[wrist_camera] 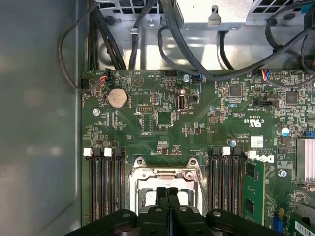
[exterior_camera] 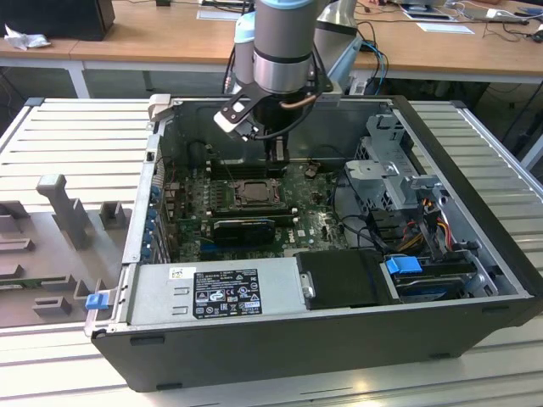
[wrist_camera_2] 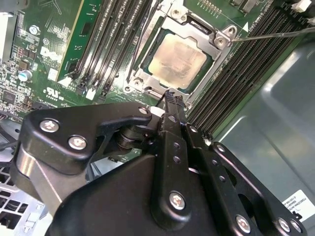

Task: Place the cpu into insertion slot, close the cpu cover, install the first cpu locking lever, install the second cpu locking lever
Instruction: 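Close the cpu cover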

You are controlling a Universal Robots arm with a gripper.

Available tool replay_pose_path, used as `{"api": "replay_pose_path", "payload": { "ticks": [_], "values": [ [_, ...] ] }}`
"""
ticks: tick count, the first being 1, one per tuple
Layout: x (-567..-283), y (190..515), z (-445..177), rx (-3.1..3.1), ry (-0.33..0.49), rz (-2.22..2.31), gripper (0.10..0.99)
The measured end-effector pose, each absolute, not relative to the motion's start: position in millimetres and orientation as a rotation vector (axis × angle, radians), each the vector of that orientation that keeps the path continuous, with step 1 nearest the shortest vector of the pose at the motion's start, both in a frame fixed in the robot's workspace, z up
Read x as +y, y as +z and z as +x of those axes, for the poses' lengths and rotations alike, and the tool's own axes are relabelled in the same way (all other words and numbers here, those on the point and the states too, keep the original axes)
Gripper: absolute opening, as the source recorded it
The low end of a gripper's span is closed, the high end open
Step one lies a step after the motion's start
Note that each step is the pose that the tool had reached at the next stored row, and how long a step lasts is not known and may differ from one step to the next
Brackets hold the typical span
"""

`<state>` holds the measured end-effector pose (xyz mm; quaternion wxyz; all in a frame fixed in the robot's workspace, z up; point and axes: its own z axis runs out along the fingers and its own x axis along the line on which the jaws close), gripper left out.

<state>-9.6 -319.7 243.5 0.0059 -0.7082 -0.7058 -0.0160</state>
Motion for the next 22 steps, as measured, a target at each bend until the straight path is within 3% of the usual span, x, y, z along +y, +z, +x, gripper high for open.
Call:
{"api": "replay_pose_path", "payload": {
  "ticks": [22],
  "values": [
    [-320,243,-29,-2.209,-0.05,-2.217,0.106]
  ]
}}
